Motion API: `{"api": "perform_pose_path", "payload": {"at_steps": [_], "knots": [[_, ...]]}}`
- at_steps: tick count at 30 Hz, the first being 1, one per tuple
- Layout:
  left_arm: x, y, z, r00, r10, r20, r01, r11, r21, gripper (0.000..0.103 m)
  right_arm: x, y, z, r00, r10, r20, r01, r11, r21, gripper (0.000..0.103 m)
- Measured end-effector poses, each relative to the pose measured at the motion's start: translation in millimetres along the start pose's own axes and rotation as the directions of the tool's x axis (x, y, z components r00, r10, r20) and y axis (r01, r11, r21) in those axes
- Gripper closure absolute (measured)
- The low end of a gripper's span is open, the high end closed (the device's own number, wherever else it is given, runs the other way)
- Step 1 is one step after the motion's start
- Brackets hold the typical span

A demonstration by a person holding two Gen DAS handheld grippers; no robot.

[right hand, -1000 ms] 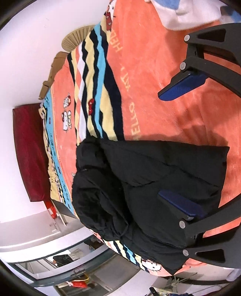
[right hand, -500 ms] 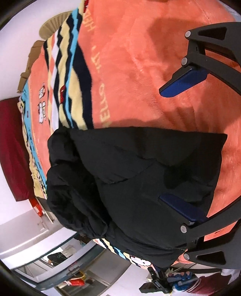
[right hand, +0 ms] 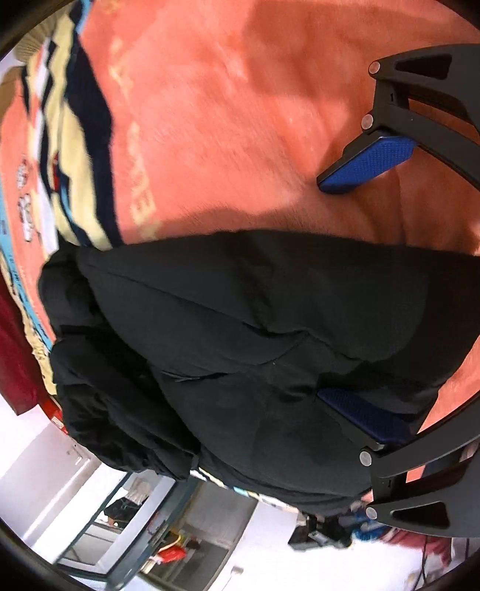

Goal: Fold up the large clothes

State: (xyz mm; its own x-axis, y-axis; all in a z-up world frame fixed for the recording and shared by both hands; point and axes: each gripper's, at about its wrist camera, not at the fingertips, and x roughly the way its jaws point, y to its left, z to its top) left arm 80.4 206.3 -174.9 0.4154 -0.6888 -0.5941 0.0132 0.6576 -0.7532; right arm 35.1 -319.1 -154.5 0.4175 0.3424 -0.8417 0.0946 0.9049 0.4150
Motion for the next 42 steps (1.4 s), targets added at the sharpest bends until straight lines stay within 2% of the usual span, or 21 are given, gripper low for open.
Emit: {"api": "perform_pose_path", "payload": {"at_steps": [7, 13, 14, 18, 20, 24, 29, 32, 34, 36, 38, 42], "knots": [[10.2, -9.3, -6.6, 0.998, -0.059, -0.013, 0.059, 0.998, -0.011, 0.025, 12.1, 7.0, -5.2, 0.992, 0.11, -0.064, -0.11, 0.994, 0.008, 0.0], [9.5, -9.9, -16.2, 0.999, -0.048, -0.006, 0.048, 0.999, -0.007, 0.025, 11.7, 1.2, -5.5, 0.985, 0.16, -0.071, -0.157, 0.986, 0.047, 0.001], [8.9, -11.1, -16.6, 0.999, -0.041, 0.0, 0.041, 0.999, -0.004, 0.026, 12.0, 2.3, -5.6, 0.983, 0.168, -0.069, -0.165, 0.985, 0.05, 0.005], [8.6, -19.1, -17.5, 0.999, -0.038, 0.023, 0.038, 0.999, 0.01, 0.027, 9.9, 8.5, -3.1, 0.969, 0.243, -0.051, -0.24, 0.969, 0.057, 0.043], [6.3, -25.5, -18.4, 0.998, -0.045, 0.036, 0.044, 0.999, 0.027, 0.028, 10.3, 10.2, -3.8, 0.967, 0.25, -0.055, -0.247, 0.968, 0.05, 0.046], [9.1, -30.3, -18.3, 0.999, -0.022, 0.037, 0.021, 0.999, 0.036, 0.031, 15.8, 8.0, -5.2, 0.965, 0.248, -0.08, -0.243, 0.968, 0.064, 0.046], [8.8, -27.6, -20.6, 0.999, -0.001, 0.044, 0.001, 1.0, 0.012, 0.047, 22.2, 5.2, -9.5, 0.959, 0.262, -0.111, -0.253, 0.963, 0.09, 0.04], [8.5, -30.7, -23.4, 0.999, 0.027, 0.047, -0.028, 0.999, 0.027, 0.057, 22.2, 13.2, -8.9, 0.967, 0.232, -0.11, -0.227, 0.972, 0.052, 0.041], [8.9, -37.5, -23.8, 0.998, 0.041, 0.051, -0.043, 0.998, 0.047, 0.064, 17.9, 18.7, -8.9, 0.971, 0.22, -0.098, -0.22, 0.975, 0.012, 0.05], [9.4, -43.7, -23.4, 0.997, 0.047, 0.055, -0.051, 0.997, 0.065, 0.07, 14.1, 27.2, -6.6, 0.973, 0.218, -0.076, -0.221, 0.975, -0.033, 0.066], [8.8, -49.3, -22.4, 0.997, 0.056, 0.06, -0.061, 0.995, 0.084, 0.076, 7.9, 35.9, -5.5, 0.974, 0.22, -0.049, -0.224, 0.971, -0.084, 0.075], [4.1, -60.5, -17.6, 0.995, 0.072, 0.066, -0.08, 0.988, 0.129, 0.081, -0.7, 41.4, -3.6, 0.975, 0.221, -0.006, -0.22, 0.967, -0.125, 0.084]]}}
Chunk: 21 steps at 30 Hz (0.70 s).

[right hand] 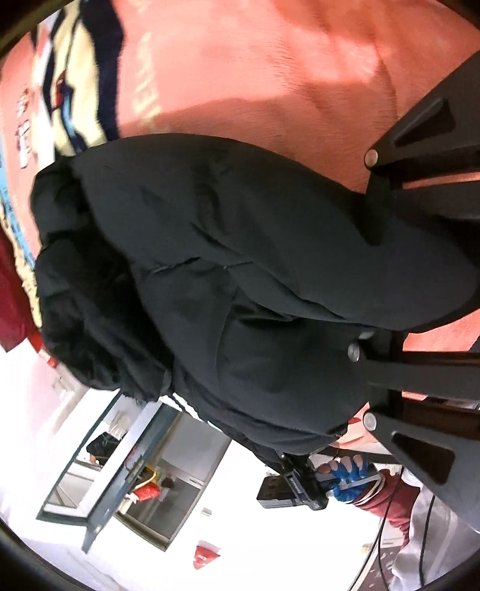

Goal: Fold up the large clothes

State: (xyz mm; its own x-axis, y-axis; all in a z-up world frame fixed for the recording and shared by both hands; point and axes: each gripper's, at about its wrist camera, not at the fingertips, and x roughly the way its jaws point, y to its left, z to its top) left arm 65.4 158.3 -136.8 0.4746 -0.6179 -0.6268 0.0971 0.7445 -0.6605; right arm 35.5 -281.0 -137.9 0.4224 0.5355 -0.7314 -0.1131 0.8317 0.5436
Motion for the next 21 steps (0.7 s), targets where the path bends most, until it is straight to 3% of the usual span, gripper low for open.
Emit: {"api": "perform_pose_path", "payload": {"at_steps": [5, 10, 14, 17, 21], "knots": [[-17.1, -15.3, 19.2, 0.999, -0.033, 0.029, 0.031, 0.998, 0.046, 0.084, -17.4, 3.1, 10.1, 0.996, 0.034, 0.078, -0.036, 0.999, 0.024, 0.085], [-40.9, -37.6, 52.4, 0.989, -0.109, 0.096, 0.102, 0.992, 0.081, 0.085, -43.7, 15.2, 36.7, 0.976, 0.087, 0.199, -0.093, 0.995, 0.025, 0.085], [-49.8, -50.4, 84.3, 0.974, -0.174, 0.144, 0.163, 0.983, 0.083, 0.085, -67.0, 12.6, 67.5, 0.932, 0.155, 0.328, -0.186, 0.98, 0.065, 0.086], [-50.9, -51.8, 114.2, 0.944, -0.276, 0.184, 0.272, 0.961, 0.047, 0.085, -73.1, -1.1, 92.3, 0.896, 0.206, 0.393, -0.271, 0.955, 0.118, 0.085], [-41.2, -51.9, 152.5, 0.908, -0.358, 0.217, 0.367, 0.93, -0.001, 0.084, -68.5, -23.9, 127.4, 0.825, 0.302, 0.478, -0.434, 0.88, 0.193, 0.085]]}}
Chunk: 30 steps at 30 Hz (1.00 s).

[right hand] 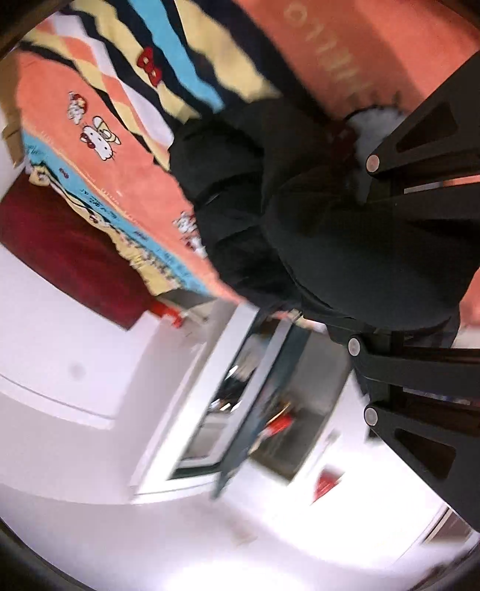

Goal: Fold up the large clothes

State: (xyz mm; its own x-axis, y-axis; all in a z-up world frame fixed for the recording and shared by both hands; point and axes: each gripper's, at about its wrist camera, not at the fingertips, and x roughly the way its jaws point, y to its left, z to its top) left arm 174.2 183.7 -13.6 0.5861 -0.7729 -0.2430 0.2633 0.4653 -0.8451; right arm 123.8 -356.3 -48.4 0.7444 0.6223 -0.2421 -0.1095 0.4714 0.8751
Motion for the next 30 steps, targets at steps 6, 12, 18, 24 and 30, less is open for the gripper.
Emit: {"api": "perform_pose_path", "payload": {"at_steps": [6, 12, 18, 24, 30], "knots": [[45.1, -1.7, 62.6, 0.999, 0.043, 0.01, -0.044, 0.998, 0.036, 0.084, 38.5, -1.1, 51.1, 0.998, -0.034, 0.061, 0.03, 0.998, 0.061, 0.084], [102.2, 16.0, 125.1, 0.992, 0.127, 0.012, -0.127, 0.992, 0.022, 0.082, 81.5, 2.7, 99.8, 0.982, -0.168, 0.092, 0.164, 0.985, 0.051, 0.081], [172.4, 58.0, 176.5, 0.979, 0.202, -0.03, -0.202, 0.979, -0.031, 0.08, 138.9, -20.2, 143.5, 0.952, -0.295, 0.079, 0.29, 0.955, 0.067, 0.078], [229.8, 119.7, 199.7, 0.967, 0.226, -0.118, -0.236, 0.968, -0.085, 0.068, 189.2, -74.2, 168.7, 0.928, -0.368, 0.049, 0.36, 0.924, 0.133, 0.077], [250.3, 152.3, 193.8, 0.975, 0.179, -0.134, -0.197, 0.971, -0.137, 0.064, 206.3, -96.9, 167.1, 0.931, -0.363, 0.048, 0.352, 0.923, 0.153, 0.071]]}}
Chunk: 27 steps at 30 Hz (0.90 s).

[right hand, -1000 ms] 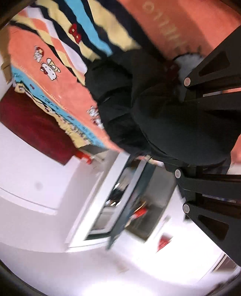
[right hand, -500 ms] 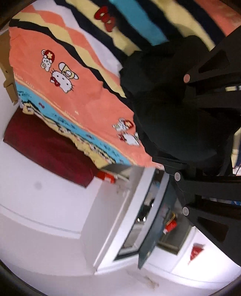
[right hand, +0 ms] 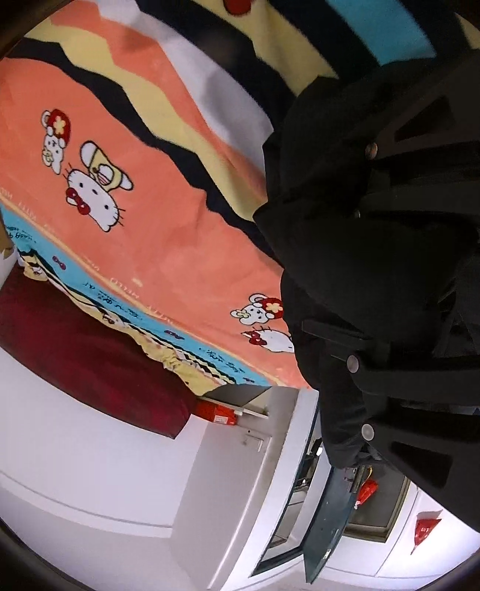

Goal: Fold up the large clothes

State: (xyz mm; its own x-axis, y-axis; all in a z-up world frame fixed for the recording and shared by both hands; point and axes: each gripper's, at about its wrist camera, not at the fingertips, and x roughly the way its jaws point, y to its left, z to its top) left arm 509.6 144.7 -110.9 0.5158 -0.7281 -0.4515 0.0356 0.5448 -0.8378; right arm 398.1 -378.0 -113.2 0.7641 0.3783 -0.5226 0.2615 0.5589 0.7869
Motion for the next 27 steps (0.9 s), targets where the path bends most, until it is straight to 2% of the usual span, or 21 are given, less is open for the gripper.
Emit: {"api": "perform_pose_path", "payload": {"at_steps": [2, 4, 5, 6, 10, 12, 19, 23, 27], "knots": [[-3.4, 2.5, 0.7, 1.0, -0.025, 0.002, 0.025, 0.999, -0.023, 0.061, -2.9, 1.2, 0.4, 1.0, 0.023, 0.001, -0.023, 1.0, -0.007, 0.065], [-9.5, 1.9, 3.2, 0.998, -0.055, 0.013, 0.056, 0.997, -0.043, 0.058, -9.5, 3.6, 2.6, 0.998, 0.063, 0.014, -0.063, 0.998, -0.008, 0.049], [-14.7, 0.5, 4.3, 0.997, -0.072, 0.025, 0.073, 0.996, -0.05, 0.057, -13.8, 6.5, 3.9, 0.997, 0.074, 0.026, -0.074, 0.997, -0.013, 0.037], [-20.9, -2.0, 5.2, 0.995, -0.09, 0.038, 0.092, 0.994, -0.057, 0.056, -19.9, 9.9, 5.3, 0.996, 0.078, 0.044, -0.077, 0.997, -0.024, 0.031], [-46.6, -15.6, 6.0, 0.989, -0.127, 0.07, 0.13, 0.99, -0.044, 0.049, -47.8, 21.8, 11.1, 0.992, 0.082, 0.093, -0.074, 0.994, -0.084, 0.029], [-60.7, -23.6, 4.2, 0.988, -0.131, 0.079, 0.133, 0.991, -0.02, 0.049, -62.8, 31.3, 9.2, 0.991, 0.077, 0.106, -0.063, 0.989, -0.134, 0.029], [-112.9, -35.9, -0.3, 0.981, -0.122, 0.153, 0.129, 0.991, -0.041, 0.048, -101.2, 66.4, -15.6, 0.993, 0.043, 0.109, -0.008, 0.955, -0.298, 0.029], [-138.9, -54.3, -9.4, 0.981, -0.063, 0.186, 0.059, 0.998, 0.026, 0.048, -107.4, 85.3, -37.4, 0.996, 0.01, 0.088, 0.026, 0.916, -0.4, 0.029], [-150.9, -72.8, -20.6, 0.979, 0.03, 0.203, -0.052, 0.993, 0.107, 0.048, -98.4, 103.7, -61.6, 0.998, -0.025, 0.053, 0.048, 0.867, -0.497, 0.029]]}}
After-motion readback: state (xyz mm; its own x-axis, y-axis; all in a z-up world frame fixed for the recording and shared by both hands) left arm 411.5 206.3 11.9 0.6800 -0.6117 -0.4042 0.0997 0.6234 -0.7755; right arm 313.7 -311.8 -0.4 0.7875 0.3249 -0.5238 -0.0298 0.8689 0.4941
